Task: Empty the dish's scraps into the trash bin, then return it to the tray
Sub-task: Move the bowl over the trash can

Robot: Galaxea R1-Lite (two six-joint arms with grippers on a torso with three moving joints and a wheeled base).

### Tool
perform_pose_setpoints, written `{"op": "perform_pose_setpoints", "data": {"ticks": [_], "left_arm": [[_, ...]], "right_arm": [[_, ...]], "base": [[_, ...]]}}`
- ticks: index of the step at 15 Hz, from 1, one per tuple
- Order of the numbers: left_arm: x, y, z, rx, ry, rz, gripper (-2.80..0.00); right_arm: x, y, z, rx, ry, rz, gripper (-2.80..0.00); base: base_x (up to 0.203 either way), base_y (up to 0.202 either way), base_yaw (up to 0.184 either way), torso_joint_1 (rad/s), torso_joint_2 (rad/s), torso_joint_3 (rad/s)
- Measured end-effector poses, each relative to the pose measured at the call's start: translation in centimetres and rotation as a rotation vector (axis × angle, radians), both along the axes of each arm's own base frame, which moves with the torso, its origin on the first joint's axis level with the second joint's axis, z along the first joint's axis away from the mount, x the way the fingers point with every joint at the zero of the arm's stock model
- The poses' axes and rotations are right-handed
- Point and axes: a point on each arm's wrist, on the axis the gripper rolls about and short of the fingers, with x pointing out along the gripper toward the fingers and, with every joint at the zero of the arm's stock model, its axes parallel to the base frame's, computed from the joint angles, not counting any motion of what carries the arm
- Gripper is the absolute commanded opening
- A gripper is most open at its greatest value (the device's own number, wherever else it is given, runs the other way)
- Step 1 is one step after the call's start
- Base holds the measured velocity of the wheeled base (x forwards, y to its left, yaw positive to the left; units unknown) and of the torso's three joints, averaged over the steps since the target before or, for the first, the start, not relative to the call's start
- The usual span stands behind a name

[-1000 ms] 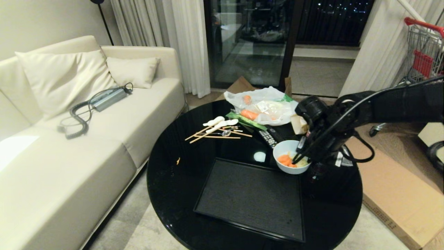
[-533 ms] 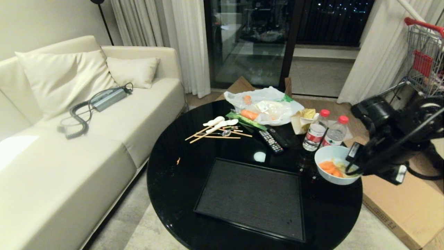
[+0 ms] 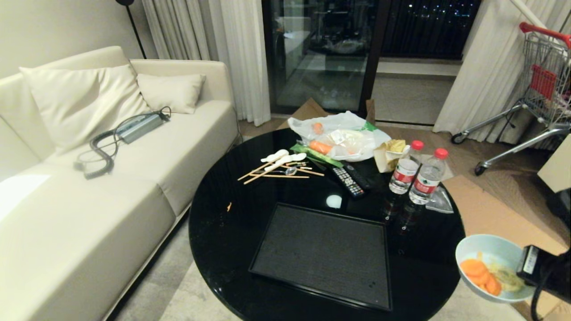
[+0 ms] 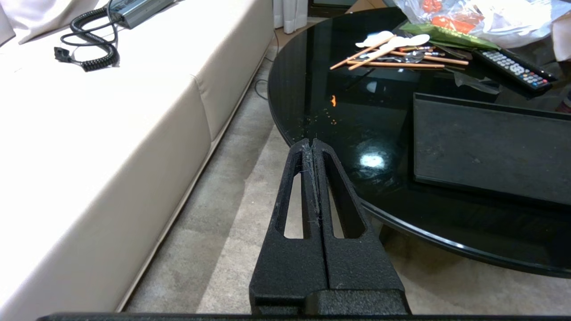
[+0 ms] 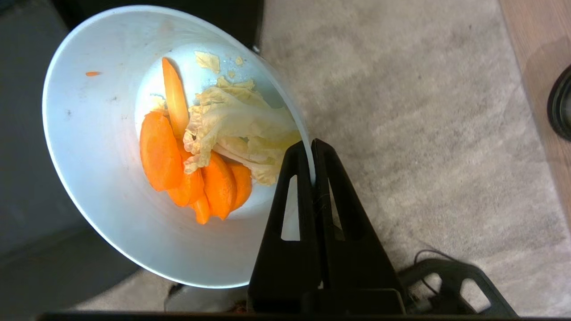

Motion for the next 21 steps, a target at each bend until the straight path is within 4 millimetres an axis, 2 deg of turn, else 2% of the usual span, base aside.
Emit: {"op": "perform_pose_setpoints", "data": {"ticks": [3,8,21], "left_arm": [[0.0,0.0,0.0,0.000,0.000,-0.001,-2.80],[0.0,0.0,0.0,0.001,0.000,0.000,-2.80],[0.0,0.0,0.0,0.000,0.000,0.000,-2.80]], "right_arm": [[-3.2,-0.3,-1.1,0.026,0.006,-0.001,-2.80],[-6.7,-0.5,-2.4,0.051,-0.006,-0.034,-2.80],[-7.5,-0.5,-2.2,0.082,-0.046,-0.061,-2.80]], "base": [[0.000,0.000,0.000,0.000,0.00,0.000],[0.000,0.000,0.000,0.000,0.00,0.000],[0.000,0.000,0.000,0.000,0.00,0.000]]}}
